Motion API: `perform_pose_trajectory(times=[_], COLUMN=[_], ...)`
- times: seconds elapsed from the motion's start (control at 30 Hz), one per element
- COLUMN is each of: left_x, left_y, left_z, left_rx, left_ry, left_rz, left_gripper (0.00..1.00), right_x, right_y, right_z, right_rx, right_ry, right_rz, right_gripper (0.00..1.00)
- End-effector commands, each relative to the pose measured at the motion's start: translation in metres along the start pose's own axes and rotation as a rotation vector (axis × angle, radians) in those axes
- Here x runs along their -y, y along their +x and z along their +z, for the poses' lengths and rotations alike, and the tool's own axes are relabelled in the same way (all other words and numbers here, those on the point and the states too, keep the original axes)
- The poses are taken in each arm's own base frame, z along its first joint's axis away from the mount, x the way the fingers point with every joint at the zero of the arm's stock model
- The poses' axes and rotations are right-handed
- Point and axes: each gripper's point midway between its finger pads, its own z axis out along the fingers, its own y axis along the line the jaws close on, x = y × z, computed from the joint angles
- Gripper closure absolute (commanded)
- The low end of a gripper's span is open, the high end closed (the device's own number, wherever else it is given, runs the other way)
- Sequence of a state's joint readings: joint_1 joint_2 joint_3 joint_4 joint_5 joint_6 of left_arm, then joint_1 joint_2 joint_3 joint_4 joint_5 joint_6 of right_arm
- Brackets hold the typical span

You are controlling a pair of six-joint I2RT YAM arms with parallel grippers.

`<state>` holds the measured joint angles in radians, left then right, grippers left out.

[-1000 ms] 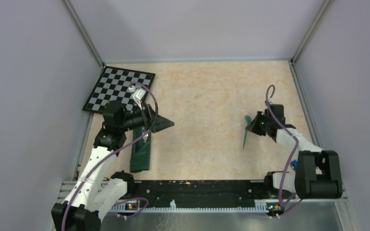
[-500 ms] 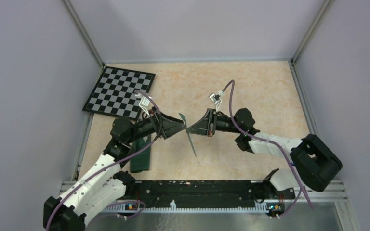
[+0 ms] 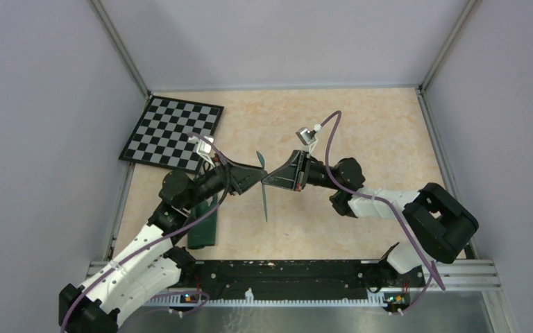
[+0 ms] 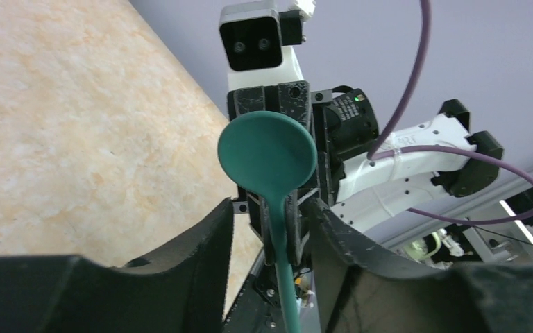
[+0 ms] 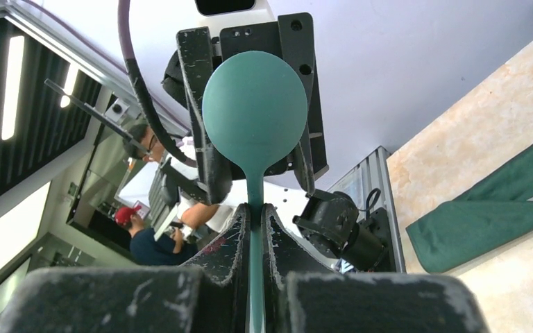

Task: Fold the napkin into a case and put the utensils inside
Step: Pass from the right arm to the left, then insert the spoon into the folded napkin.

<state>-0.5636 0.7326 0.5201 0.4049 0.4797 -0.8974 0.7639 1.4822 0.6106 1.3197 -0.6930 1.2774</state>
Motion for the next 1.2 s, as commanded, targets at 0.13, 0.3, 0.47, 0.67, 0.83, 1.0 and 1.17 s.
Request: perform_pose_trajectory(times=[0.13,0.3,0.47,0.67,0.83,1.0,1.17], left_x=[0.011,0.011,-0.014,-0.088,-0.164,-0.214,-0.254], left_y=[-0.018,-0.02,-0.033,-0.058,-0.066,-0.072,-0.061], left_z=[0.004,0.003,-0.005,-0.059,-0.12,-0.153,-0.165], left_rx=[0.047,0.032,0.043,-0.063,-0.167,-0.121,-0.134], left_ry=[0.005,-0.017,-0.212,-0.761,-1.177,-1.244,-1.281], left_rz=[0.042,0.086,0.169,0.424,0.509,0.57,0.556], left_gripper=[0.69,0.85,1.0,1.0,1.0,1.0,1.0], right_x=[-0.024,-0.021,0.012,0.126,0.177,0.22,0.254], right_y=[-0.011,-0.006,-0.001,0.017,0.044,0.08,0.107], right_z=[0.01,0.015,0.017,-0.004,0.018,0.049,0.062], right_rx=[0.031,0.015,0.018,-0.028,-0.105,-0.19,-0.224], right_ry=[-0.088,-0.078,0.056,0.538,0.609,0.599,0.59], right_rz=[-0.082,-0.087,-0.068,0.009,0.011,0.026,0.058], right_gripper=[1.0,1.0,0.85,0.53,0.5,0.5,0.5])
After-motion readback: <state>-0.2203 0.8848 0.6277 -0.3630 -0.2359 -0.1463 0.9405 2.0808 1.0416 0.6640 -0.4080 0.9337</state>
